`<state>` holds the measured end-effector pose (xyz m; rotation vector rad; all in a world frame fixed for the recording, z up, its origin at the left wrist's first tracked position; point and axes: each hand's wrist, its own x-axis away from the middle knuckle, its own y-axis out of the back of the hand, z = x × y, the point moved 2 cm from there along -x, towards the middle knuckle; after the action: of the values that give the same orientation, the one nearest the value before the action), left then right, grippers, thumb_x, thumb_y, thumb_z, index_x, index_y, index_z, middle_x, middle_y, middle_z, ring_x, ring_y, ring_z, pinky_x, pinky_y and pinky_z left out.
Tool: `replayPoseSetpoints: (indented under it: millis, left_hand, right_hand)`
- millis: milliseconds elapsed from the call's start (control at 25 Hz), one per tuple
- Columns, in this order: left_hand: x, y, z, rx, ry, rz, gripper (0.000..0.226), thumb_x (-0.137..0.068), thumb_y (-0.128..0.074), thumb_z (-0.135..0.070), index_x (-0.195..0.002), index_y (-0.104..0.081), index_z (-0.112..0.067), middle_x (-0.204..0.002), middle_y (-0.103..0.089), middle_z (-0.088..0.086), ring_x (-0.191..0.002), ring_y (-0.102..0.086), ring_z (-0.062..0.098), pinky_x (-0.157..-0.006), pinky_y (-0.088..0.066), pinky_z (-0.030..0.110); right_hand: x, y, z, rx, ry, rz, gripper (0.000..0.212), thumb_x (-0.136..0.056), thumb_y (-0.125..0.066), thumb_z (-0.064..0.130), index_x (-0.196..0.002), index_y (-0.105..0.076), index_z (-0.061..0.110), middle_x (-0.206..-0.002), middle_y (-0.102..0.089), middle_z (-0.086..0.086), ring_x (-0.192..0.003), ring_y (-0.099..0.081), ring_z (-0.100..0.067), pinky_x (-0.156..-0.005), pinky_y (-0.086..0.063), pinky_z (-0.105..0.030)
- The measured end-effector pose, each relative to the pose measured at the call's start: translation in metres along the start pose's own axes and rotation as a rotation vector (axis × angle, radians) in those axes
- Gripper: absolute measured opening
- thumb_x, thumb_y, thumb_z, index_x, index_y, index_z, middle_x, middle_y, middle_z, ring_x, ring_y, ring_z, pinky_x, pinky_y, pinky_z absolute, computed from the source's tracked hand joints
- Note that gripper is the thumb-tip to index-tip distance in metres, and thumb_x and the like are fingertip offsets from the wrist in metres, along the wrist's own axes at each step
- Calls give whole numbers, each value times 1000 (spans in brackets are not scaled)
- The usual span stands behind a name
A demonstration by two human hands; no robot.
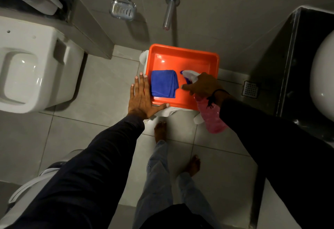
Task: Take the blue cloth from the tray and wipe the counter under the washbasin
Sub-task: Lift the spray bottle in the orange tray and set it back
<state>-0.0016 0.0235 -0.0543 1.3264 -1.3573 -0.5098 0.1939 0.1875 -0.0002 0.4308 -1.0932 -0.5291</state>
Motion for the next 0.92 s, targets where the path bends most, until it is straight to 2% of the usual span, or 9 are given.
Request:
replayPoseSetpoints:
  millis: [120,240,360,440,560,640,720,800,920]
  left_hand:
    - [0,1,-1,-13,5,6,143,-62,-33,-97,-161,4,-2,-171,5,20,-160,2,38,-129,-13,58]
    - [-2,0,0,-26,8,18,143,-62,-33,-97,-161,6,-2,-171,6,20,-160,3,38,-129,-13,59]
    - [-2,-2,-1,-23,26,32,141,-65,-40,-95,-161,8,-4,-172,7,19,-160,2,37,-128,-12,61]
    - [-3,-2,-1,9,37,45,141,-65,-42,-94,-161,10,-5,-172,9,18,-160,4,37,-128,-10,61]
    - [-3,-1,0,29,39,68,143,-60,-29,-99,-161,12,-6,-171,11,18,-159,6,38,-128,-8,62]
    - [-4,2,-2,37,31,88,143,-60,-28,-99,-161,12,-5,-171,11,19,-159,7,39,-127,-5,62]
    - [-4,6,-6,55,50,93,137,-69,-43,-92,-161,7,-4,-171,7,21,-159,4,41,-125,-1,62]
    - [-5,16,-10,69,87,30,115,-82,-56,-75,-161,-10,-4,-169,-10,24,-157,-10,44,-126,-8,62]
    - [-5,36,-19,11,136,-122,63,-92,-63,-46,-139,-47,-7,-147,-45,22,-136,-45,41,-112,-39,54]
  right_hand:
    - [4,21,1,-298,-88,-341,50,-78,-69,52,-114,-74,18,-93,-80,-12,-98,-75,-25,-94,-58,-40]
    - [4,44,10,-544,-58,-664,37,-78,-67,44,-82,-76,8,-77,-78,-10,-79,-76,-26,-83,-61,-41]
    - [5,48,14,-560,134,-806,22,-85,-71,25,-96,-74,6,-80,-72,-7,-76,-71,-20,-80,-57,-34]
    - [7,41,11,-601,255,-834,28,-88,-70,12,-114,-69,1,-89,-74,-18,-76,-69,-28,-81,-56,-38]
    - [10,27,7,-509,240,-847,38,-91,-65,20,-122,-64,-2,-90,-70,-24,-81,-69,-38,-78,-56,-46]
    - [15,18,4,-449,204,-854,44,-91,-68,28,-122,-63,-1,-91,-71,-21,-83,-70,-37,-77,-54,-38]
    - [25,11,0,-440,162,-844,51,-86,-73,38,-124,-62,4,-95,-73,-14,-88,-72,-32,-77,-51,-28]
    - [33,5,-5,-467,33,-736,74,-76,-78,53,-134,-55,13,-116,-72,-9,-107,-69,-29,-91,-55,-34]
    - [47,-23,-19,-388,-255,-664,99,-61,-80,68,-139,-49,15,-135,-62,-7,-125,-60,-28,-104,-50,-46]
